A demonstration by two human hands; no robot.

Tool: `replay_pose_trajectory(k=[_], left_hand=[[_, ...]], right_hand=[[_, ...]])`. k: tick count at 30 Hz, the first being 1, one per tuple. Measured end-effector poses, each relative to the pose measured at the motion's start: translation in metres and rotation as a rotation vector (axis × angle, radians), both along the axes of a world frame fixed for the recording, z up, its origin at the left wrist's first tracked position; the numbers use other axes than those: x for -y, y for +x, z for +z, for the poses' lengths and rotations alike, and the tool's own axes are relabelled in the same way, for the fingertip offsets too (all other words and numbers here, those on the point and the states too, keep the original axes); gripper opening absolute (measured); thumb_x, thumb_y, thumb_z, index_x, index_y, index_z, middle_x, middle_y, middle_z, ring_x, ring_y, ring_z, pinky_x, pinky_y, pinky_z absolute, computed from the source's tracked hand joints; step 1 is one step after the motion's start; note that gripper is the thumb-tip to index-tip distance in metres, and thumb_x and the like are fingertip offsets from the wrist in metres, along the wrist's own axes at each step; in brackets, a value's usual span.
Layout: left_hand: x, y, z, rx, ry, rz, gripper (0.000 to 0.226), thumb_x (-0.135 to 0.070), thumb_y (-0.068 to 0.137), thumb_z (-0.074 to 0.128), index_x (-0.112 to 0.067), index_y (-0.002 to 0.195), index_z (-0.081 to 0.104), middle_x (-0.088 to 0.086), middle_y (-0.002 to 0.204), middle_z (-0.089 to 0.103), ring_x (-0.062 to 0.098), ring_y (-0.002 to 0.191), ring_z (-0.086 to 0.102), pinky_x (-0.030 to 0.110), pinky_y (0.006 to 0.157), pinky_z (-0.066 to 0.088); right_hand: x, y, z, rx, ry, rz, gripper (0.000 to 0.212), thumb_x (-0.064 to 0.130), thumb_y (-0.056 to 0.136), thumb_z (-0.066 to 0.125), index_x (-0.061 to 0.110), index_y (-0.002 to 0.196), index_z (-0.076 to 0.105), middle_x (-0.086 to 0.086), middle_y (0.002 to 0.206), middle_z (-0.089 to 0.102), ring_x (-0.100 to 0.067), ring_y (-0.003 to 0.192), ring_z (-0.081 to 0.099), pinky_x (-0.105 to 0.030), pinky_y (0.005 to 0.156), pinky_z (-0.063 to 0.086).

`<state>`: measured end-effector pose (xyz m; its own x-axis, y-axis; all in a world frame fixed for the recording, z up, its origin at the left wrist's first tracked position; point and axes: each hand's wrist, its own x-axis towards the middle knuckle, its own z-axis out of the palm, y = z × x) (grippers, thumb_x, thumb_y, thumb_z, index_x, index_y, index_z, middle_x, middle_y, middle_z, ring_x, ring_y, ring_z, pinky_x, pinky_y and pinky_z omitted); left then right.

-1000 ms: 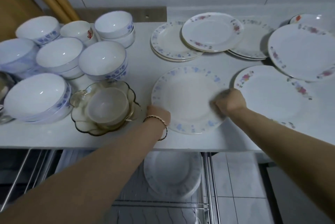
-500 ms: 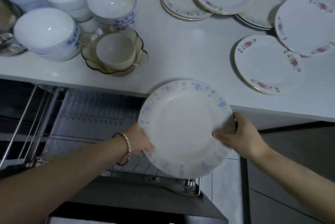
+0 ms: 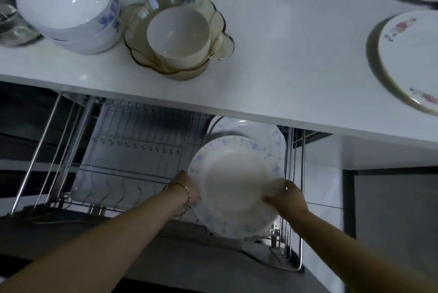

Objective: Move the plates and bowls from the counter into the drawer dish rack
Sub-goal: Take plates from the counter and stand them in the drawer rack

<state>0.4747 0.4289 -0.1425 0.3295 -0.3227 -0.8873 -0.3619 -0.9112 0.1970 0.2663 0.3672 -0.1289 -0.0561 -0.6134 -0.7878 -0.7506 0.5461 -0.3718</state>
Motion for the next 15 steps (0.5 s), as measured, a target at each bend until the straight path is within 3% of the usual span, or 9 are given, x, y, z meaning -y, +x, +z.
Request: replay_pose_trajectory(k=[5, 10, 15], left_hand=[[0.052, -0.001, -0.045, 0.113, -0.099, 0.073, 0.033, -0.011, 0.085, 0.058, -0.002, 0.116, 0.063, 0.015, 0.122, 0.064, 0.029, 0.111, 0.062, 0.03, 0.092, 0.05], [0.086, -0.011, -0.071, 0.199, -0.152, 0.016, 0.04, -0.008, 0.089, 0.052, 0.002, 0.128, 0.052, 0.019, 0.132, 0.055, 0.032, 0.12, 0.055, 0.031, 0.097, 0.046], [0.095, -0.017, -0.087, 0.232, -0.102, -0.027, 0.042, -0.009, 0.093, 0.045, 0.001, 0.134, 0.042, 0.02, 0.14, 0.044, 0.033, 0.129, 0.045, 0.035, 0.105, 0.042]], right_hand=[[0.034, 0.011, -0.05, -0.133, -0.067, -0.089, 0.056, 0.013, 0.077, 0.073, 0.0, 0.126, 0.051, -0.019, 0.126, 0.06, -0.035, 0.115, 0.058, -0.041, 0.097, 0.048], [0.054, 0.013, -0.075, -0.24, -0.146, -0.125, 0.046, 0.009, 0.08, 0.067, -0.004, 0.121, 0.054, -0.023, 0.12, 0.063, -0.037, 0.112, 0.06, -0.041, 0.093, 0.049], [0.049, 0.014, -0.093, -0.212, -0.22, -0.259, 0.054, 0.009, 0.078, 0.069, 0.0, 0.126, 0.048, -0.019, 0.124, 0.057, -0.036, 0.111, 0.057, -0.038, 0.089, 0.049]])
